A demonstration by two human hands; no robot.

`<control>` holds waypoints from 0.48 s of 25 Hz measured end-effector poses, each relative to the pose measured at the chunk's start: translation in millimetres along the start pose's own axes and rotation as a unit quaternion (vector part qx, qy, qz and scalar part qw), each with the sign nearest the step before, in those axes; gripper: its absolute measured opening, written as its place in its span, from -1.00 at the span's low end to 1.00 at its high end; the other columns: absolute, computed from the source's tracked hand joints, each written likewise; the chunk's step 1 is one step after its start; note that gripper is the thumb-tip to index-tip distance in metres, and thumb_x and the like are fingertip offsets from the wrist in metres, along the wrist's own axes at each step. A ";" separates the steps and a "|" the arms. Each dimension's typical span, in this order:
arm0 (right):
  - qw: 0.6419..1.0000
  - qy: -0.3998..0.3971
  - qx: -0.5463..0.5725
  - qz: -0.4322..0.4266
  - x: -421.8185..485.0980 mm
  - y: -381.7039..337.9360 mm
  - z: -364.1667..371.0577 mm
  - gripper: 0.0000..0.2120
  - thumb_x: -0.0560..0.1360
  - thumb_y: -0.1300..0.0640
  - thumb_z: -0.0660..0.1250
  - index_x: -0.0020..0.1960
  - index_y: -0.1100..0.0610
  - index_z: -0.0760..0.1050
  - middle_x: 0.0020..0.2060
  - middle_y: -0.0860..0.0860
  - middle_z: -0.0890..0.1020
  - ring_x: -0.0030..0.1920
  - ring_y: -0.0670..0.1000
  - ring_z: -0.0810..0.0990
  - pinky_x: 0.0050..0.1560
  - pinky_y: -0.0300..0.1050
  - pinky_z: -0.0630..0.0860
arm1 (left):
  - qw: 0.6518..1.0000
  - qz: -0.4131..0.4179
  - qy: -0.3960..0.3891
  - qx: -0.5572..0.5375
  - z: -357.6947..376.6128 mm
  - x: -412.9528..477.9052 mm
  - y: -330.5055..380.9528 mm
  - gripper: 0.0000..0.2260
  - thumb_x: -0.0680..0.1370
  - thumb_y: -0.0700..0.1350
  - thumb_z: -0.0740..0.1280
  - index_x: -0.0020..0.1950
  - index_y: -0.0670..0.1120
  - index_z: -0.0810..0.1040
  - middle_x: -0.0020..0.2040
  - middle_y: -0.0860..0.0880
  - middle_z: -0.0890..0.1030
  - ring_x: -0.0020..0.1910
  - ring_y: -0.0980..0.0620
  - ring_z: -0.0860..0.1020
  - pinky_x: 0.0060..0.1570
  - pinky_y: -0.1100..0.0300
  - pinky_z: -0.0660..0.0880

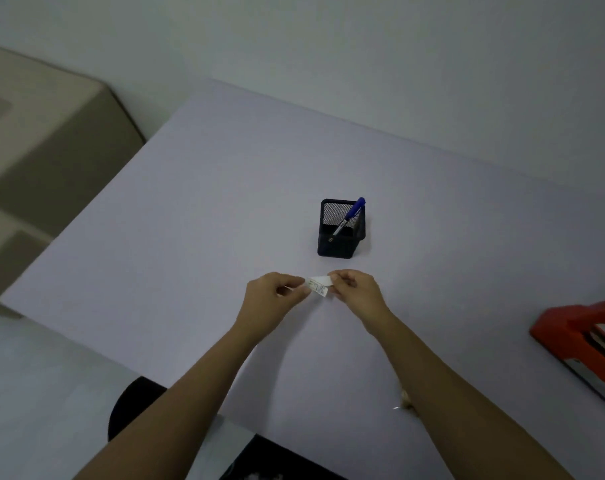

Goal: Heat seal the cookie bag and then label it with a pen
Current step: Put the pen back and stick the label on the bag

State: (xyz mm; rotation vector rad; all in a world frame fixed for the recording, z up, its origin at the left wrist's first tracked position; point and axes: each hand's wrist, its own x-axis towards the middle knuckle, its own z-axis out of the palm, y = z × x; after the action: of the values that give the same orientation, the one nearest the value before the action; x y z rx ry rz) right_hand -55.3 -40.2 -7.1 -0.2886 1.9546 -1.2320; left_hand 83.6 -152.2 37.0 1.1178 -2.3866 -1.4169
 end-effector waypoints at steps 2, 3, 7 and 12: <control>1.000 -0.005 0.031 0.000 -2.0 -2.6 0.2 -0.87 0.55 0.18 0.25 0.02 0.16 0.55 -0.08 0.08 0.64 -0.07 0.00 0.62 0.09 -0.09 0.54 | 0.999 0.019 0.000 0.030 15.7 4.5 -3.7 -0.72 0.41 0.06 0.45 0.02 -0.08 0.62 -0.12 0.03 0.62 -0.26 0.20 0.53 -0.29 0.47 0.42; 0.999 -0.008 0.047 -0.002 -3.1 -3.8 -0.3 -0.87 0.55 0.18 0.25 0.03 0.17 0.55 -0.09 0.07 0.64 -0.08 -0.02 0.62 0.08 -0.11 0.54 | 0.998 0.038 0.006 0.055 22.6 5.6 -4.0 -0.69 0.38 0.09 0.45 -0.01 -0.09 0.59 -0.15 0.03 0.59 -0.27 0.16 0.51 -0.31 0.43 0.41; 0.998 -0.011 0.067 -0.007 -4.5 -5.0 -2.1 -0.86 0.55 0.17 0.25 0.04 0.17 0.54 -0.10 0.07 0.64 -0.09 -0.02 0.62 0.06 -0.12 0.55 | 0.979 0.144 0.035 0.137 42.8 9.6 -9.6 -0.72 0.39 -0.01 0.47 -0.06 -0.17 0.55 -0.16 -0.04 0.55 -0.31 0.05 0.45 -0.33 0.34 0.38; 0.999 0.006 0.049 0.000 2.0 -0.5 -3.0 -0.87 0.55 0.16 0.25 0.01 0.14 0.56 -0.20 -0.01 0.62 -0.12 -0.01 0.59 0.08 -0.06 0.53 | 0.971 0.180 0.074 0.138 40.2 14.9 -13.3 -0.94 0.45 -0.21 0.41 -0.14 -0.20 0.61 -0.27 -0.12 0.60 -0.37 0.01 0.51 -0.36 0.10 0.54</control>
State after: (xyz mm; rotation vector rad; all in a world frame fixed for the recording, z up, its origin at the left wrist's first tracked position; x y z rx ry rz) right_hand -58.9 -39.6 -7.0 -0.2315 1.8965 -1.3285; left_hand 61.1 -137.9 1.0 0.7510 -2.5630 -0.8763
